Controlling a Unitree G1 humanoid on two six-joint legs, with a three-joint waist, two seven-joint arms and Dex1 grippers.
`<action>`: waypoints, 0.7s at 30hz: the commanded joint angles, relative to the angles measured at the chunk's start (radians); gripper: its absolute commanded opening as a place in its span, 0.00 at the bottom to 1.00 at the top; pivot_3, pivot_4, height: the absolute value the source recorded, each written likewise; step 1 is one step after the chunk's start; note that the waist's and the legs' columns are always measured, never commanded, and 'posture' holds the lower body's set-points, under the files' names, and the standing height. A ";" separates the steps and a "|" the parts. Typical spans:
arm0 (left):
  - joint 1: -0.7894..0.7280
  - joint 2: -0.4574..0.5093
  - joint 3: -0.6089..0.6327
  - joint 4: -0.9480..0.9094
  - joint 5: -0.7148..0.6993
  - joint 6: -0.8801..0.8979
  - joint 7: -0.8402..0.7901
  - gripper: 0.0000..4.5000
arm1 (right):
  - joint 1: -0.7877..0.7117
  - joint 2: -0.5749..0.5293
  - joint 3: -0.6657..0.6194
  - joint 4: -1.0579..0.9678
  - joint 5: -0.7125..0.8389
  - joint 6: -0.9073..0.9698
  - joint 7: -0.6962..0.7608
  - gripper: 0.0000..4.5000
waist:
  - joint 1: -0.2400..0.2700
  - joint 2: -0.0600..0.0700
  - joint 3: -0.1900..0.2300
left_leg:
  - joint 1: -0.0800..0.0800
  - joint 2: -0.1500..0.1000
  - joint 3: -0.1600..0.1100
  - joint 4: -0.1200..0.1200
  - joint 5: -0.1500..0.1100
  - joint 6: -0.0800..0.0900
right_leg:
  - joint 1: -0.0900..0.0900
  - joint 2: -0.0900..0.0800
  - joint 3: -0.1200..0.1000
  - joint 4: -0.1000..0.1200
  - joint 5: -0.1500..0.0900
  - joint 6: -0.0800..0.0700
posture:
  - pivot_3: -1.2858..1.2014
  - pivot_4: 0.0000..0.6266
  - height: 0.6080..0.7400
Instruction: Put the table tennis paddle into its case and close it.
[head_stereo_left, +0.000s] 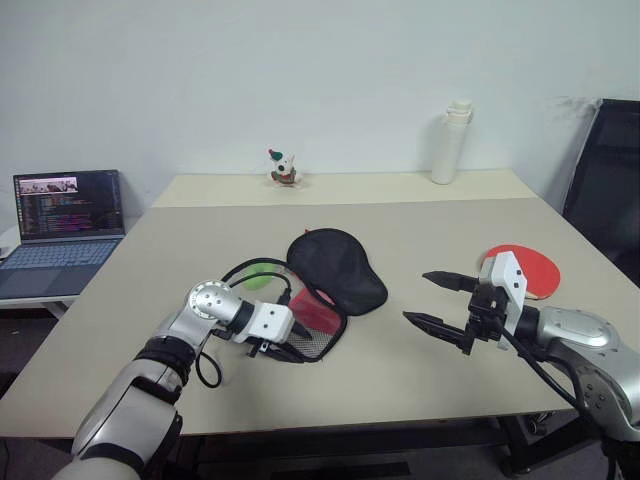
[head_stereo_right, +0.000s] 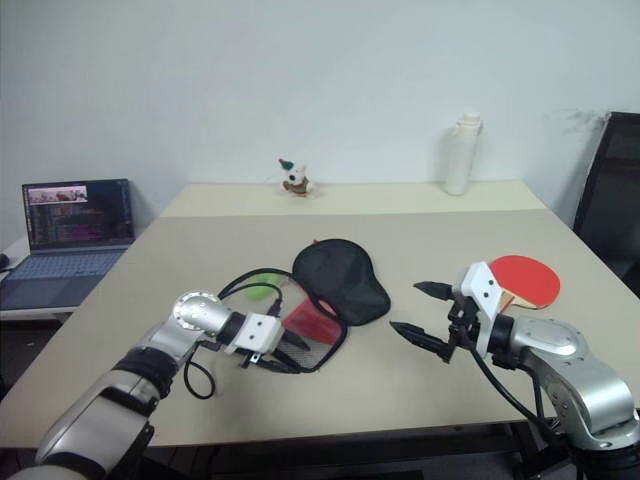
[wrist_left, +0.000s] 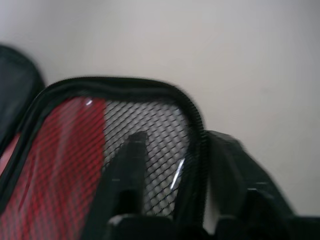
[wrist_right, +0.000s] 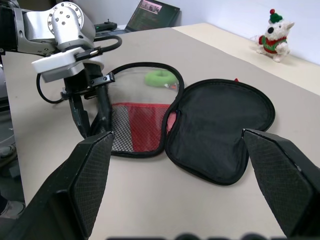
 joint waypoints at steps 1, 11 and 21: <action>0.088 0.064 0.127 -0.257 -0.179 0.391 -0.014 0.67 | -0.062 0.032 0.004 0.040 0.019 0.025 -0.024 1.00 | -0.003 -0.002 0.001 | -0.003 0.000 0.000 0.000 0.000 0.000 | -0.003 0.000 0.000 0.000 0.000 0.000 | 0.52 0.24 1.00; 0.494 0.259 0.386 -0.817 -0.436 0.931 0.087 0.67 | -0.223 0.105 0.032 0.230 0.014 0.053 -0.019 1.00 | 0.003 -0.002 0.003 | -0.016 0.000 -0.003 -0.001 0.000 0.000 | -0.015 -0.001 -0.001 0.001 -0.002 -0.001 | 0.52 0.24 1.00; 0.575 0.119 0.571 -1.020 -0.496 1.018 0.426 0.67 | -0.475 0.260 0.138 0.739 -0.206 -0.042 -0.103 1.00 | 0.004 -0.003 0.003 | -0.014 -0.001 -0.005 0.000 0.000 0.000 | -0.012 -0.002 -0.001 0.002 -0.002 -0.003 | 0.52 0.24 1.00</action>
